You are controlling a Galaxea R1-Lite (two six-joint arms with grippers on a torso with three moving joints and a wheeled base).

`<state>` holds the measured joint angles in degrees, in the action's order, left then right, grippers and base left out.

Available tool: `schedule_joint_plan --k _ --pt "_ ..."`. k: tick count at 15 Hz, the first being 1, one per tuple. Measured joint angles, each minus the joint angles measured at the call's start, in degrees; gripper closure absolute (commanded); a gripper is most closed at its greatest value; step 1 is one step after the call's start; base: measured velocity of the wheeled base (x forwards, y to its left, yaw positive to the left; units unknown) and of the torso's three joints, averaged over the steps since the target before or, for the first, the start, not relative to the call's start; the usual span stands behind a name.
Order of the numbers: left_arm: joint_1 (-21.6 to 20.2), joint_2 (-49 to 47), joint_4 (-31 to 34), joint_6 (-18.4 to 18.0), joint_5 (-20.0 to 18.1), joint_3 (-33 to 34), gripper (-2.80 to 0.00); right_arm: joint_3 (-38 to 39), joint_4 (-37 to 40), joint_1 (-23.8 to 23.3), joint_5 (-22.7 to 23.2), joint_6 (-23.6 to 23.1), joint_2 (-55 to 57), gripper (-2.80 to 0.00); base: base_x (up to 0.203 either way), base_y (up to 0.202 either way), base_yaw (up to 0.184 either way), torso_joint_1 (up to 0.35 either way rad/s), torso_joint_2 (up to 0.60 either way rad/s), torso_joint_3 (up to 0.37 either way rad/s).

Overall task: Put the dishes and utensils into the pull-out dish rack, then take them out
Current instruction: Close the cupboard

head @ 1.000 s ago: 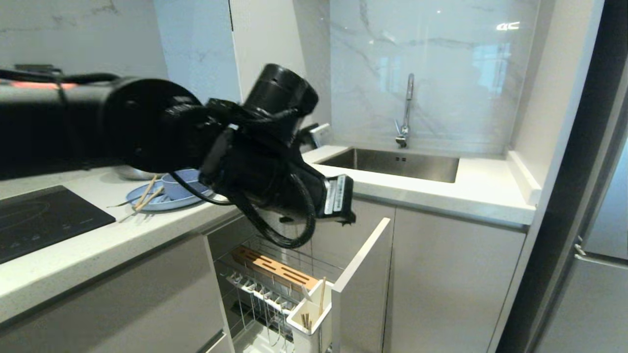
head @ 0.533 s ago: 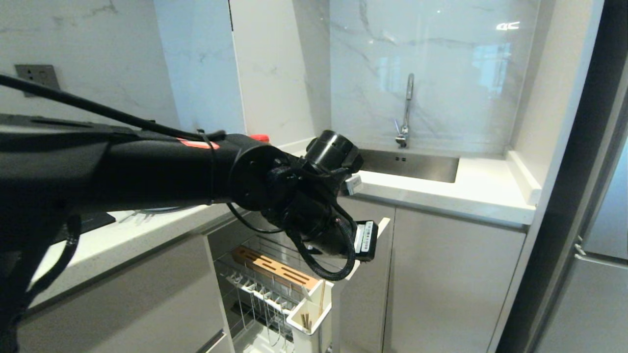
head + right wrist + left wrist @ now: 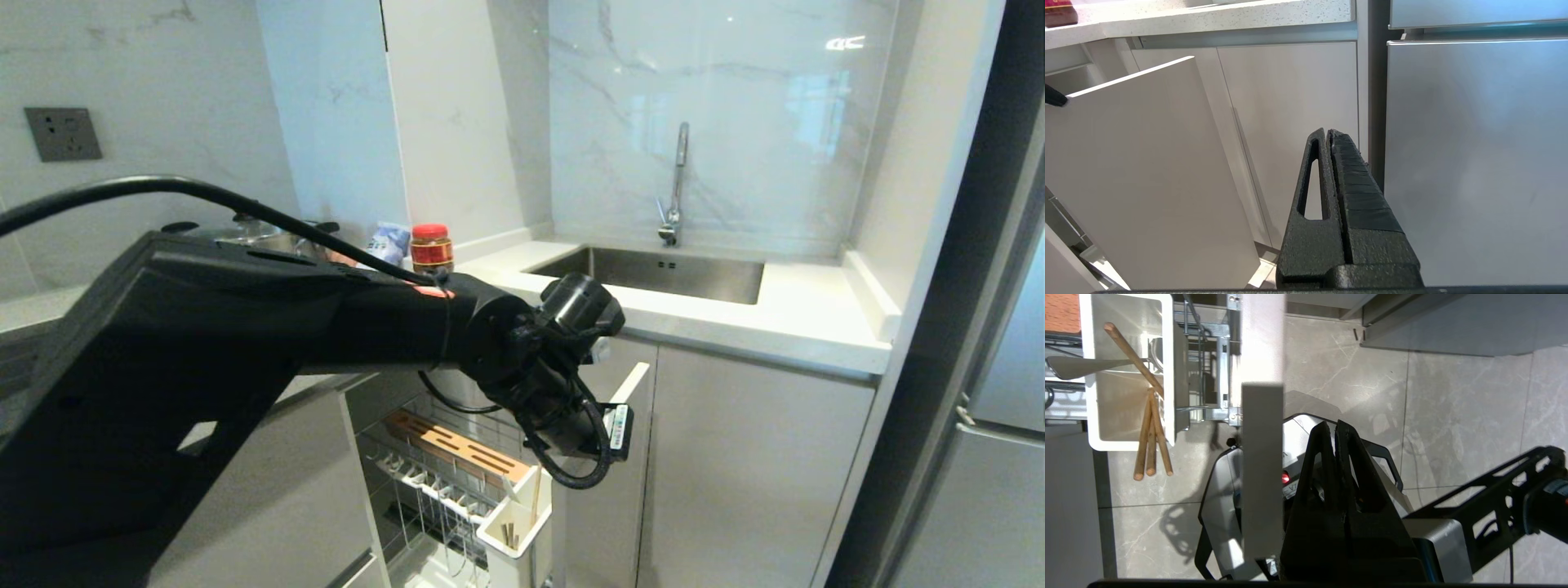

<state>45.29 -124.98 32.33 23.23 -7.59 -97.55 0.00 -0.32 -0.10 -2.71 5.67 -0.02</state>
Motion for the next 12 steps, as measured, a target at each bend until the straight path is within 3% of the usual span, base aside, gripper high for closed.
schedule_joint_plan --k 9,12 --pt "-3.1 -1.93 -0.33 -0.3 2.85 -1.34 0.0 0.0 -0.01 0.0 -0.01 0.02 0.0 0.0 0.0 0.0 0.0 0.0 0.0 0.0" --pt "-5.0 -1.98 -0.28 -1.74 6.69 -1.68 0.0 0.0 -0.01 0.0 0.0 0.02 0.0 0.0 0.0 0.0 0.0 0.0 0.0 0.0"
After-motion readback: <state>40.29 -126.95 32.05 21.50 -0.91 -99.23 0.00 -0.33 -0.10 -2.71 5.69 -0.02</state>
